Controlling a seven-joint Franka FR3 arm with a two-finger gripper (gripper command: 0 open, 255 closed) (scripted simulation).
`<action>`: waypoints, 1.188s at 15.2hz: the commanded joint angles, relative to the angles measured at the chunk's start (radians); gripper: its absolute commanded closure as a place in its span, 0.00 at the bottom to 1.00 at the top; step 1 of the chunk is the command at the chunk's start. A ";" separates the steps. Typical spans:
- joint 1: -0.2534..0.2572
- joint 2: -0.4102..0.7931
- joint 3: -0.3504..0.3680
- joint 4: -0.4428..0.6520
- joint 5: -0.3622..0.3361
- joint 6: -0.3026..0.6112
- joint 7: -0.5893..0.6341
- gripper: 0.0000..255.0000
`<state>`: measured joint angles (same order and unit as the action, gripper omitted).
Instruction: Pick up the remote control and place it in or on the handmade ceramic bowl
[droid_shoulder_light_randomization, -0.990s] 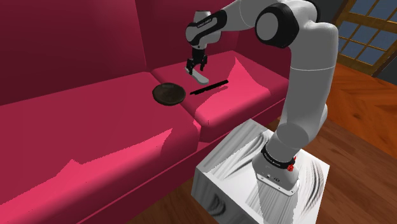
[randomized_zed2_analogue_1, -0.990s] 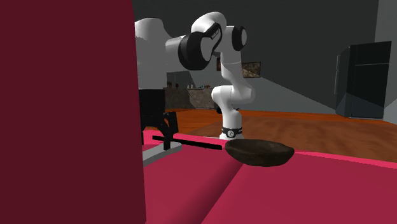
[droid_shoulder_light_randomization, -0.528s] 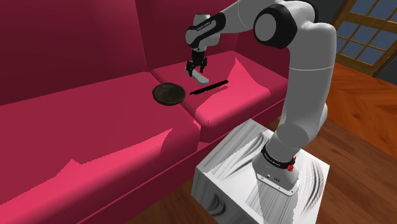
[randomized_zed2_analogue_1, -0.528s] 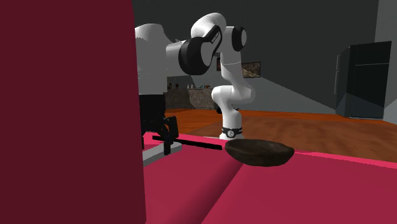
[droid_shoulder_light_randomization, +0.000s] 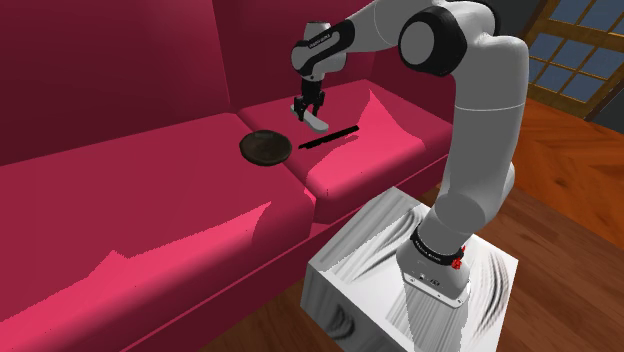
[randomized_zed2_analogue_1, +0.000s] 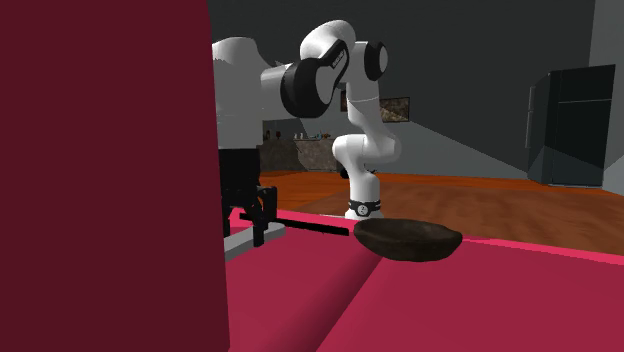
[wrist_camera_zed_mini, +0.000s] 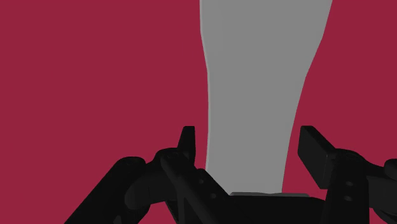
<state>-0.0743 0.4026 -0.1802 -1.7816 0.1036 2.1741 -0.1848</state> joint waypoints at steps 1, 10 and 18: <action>0.000 0.000 0.000 0.000 0.000 0.000 0.000 1.00; 0.002 -0.036 -0.004 0.031 -0.010 -0.067 0.007 1.00; 0.004 -0.075 -0.008 0.087 -0.020 -0.160 0.015 1.00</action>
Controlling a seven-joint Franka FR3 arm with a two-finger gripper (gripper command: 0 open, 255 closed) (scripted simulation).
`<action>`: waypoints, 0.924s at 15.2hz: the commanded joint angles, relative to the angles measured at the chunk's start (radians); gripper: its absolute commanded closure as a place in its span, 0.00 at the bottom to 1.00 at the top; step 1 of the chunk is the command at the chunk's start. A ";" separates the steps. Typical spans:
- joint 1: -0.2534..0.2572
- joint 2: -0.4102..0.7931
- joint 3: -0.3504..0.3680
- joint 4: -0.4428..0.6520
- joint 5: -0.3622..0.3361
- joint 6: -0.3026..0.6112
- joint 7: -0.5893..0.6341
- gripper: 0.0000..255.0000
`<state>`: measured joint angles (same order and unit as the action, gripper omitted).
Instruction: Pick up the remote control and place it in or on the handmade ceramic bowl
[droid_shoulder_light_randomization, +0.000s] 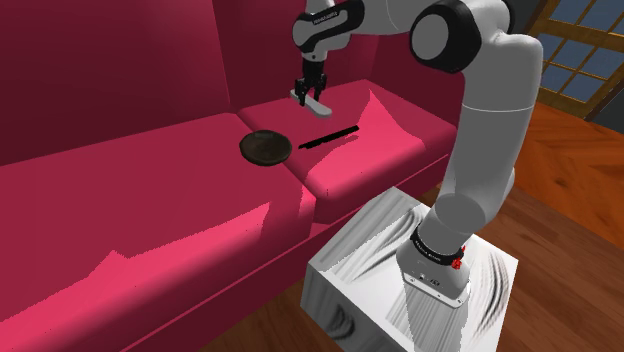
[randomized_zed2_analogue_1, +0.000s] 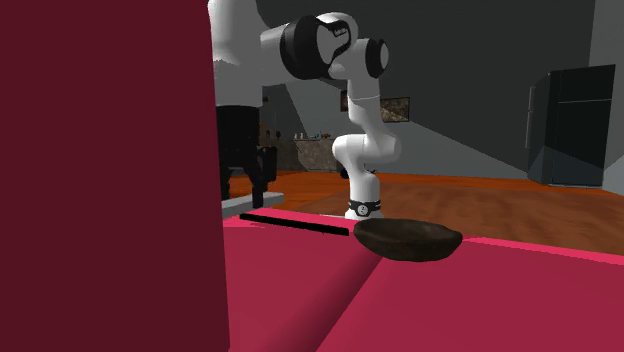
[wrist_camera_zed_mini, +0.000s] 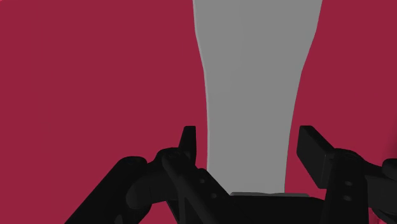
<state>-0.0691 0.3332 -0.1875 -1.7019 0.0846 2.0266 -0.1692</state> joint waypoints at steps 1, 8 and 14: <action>-0.001 -0.009 -0.001 0.015 -0.002 -0.024 0.000 1.00; -0.001 -0.031 -0.004 0.079 -0.009 -0.109 0.005 1.00; 0.059 -0.107 0.022 -0.005 -0.029 -0.098 0.092 1.00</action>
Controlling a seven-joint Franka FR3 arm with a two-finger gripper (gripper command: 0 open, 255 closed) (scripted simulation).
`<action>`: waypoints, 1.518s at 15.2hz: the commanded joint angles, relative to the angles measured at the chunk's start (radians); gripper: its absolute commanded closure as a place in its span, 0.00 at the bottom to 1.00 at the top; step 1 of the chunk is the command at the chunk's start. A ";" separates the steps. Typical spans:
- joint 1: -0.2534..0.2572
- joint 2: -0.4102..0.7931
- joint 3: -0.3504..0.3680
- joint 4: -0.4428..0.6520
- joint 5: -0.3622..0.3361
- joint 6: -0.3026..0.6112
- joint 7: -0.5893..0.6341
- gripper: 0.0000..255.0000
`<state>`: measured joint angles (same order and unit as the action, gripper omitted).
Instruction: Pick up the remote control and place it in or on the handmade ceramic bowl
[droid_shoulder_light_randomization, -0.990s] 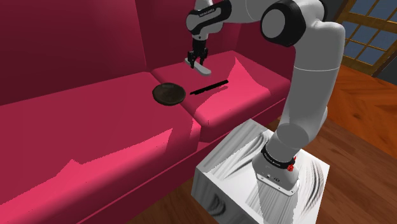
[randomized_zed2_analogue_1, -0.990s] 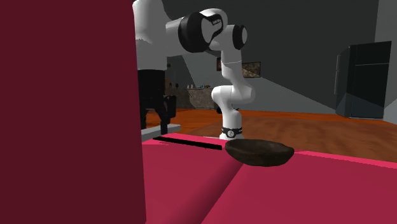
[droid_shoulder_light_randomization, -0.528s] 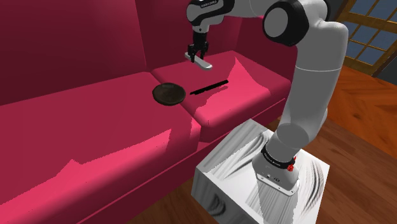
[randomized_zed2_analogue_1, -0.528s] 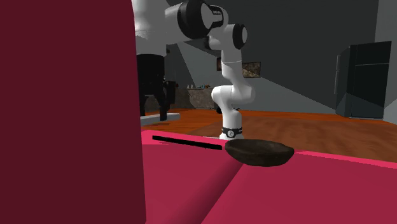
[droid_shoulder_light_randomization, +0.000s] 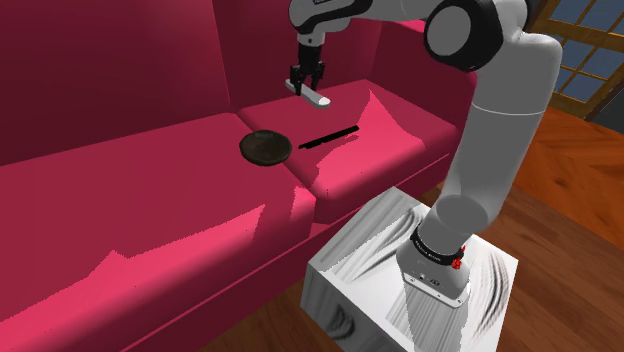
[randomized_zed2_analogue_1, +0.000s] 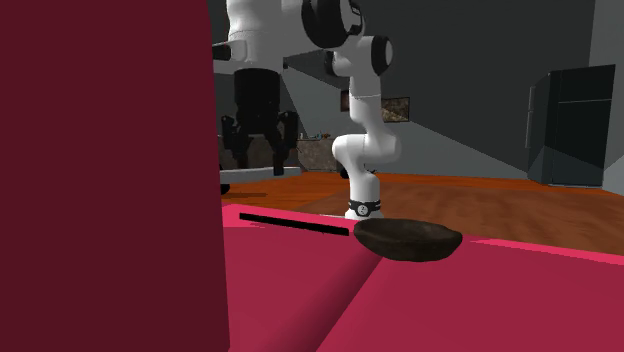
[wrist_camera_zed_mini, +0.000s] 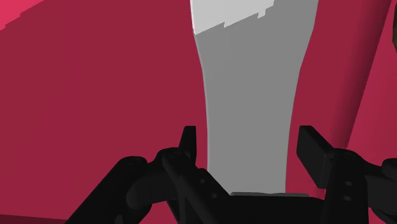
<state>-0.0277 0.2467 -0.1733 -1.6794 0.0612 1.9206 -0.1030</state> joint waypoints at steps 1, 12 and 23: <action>0.031 -0.037 0.015 -0.048 -0.010 0.014 0.048 1.00; 0.175 -0.152 0.117 -0.189 -0.039 0.045 0.300 1.00; 0.245 -0.147 0.176 -0.260 -0.046 0.123 0.431 1.00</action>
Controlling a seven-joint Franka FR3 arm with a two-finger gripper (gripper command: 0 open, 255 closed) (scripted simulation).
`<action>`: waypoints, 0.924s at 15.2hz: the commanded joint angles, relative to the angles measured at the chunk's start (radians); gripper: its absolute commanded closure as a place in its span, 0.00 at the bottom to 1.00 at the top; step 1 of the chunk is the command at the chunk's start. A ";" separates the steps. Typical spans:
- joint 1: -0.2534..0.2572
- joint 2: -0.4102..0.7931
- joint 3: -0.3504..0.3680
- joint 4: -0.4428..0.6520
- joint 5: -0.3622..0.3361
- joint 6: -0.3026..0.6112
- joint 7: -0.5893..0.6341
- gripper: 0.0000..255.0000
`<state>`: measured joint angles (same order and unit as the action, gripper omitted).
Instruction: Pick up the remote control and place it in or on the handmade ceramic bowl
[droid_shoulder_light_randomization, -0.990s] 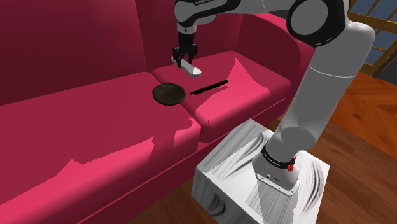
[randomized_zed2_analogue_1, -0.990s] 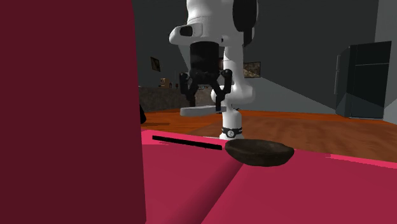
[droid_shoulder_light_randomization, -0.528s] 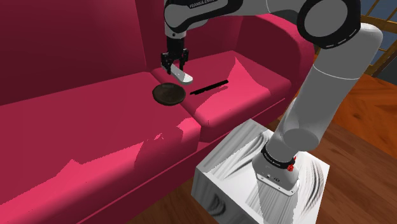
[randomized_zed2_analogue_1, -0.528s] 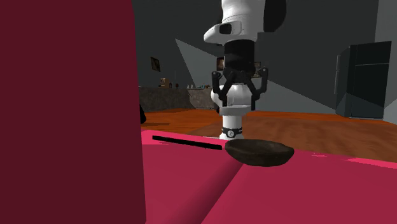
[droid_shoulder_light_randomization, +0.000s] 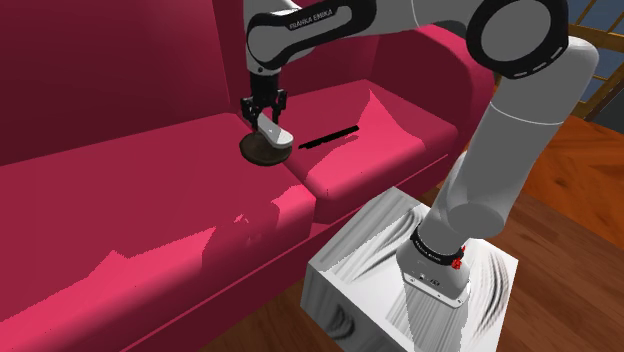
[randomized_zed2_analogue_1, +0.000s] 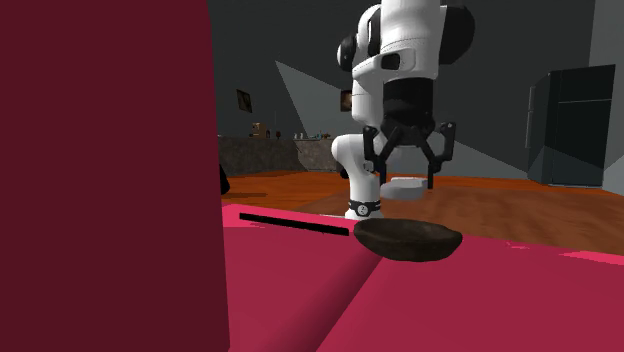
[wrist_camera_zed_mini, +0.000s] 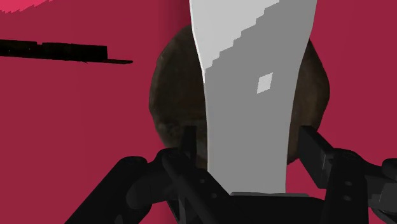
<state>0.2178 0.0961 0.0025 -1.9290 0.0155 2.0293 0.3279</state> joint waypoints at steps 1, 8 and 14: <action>0.000 0.007 0.000 -0.019 0.000 0.027 0.000 1.00; 0.000 0.042 0.000 -0.071 0.001 0.115 -0.002 1.00; 0.000 0.047 0.000 -0.077 0.001 0.126 -0.002 1.00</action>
<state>0.2180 0.1434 0.0027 -2.0064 0.0165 2.1544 0.3261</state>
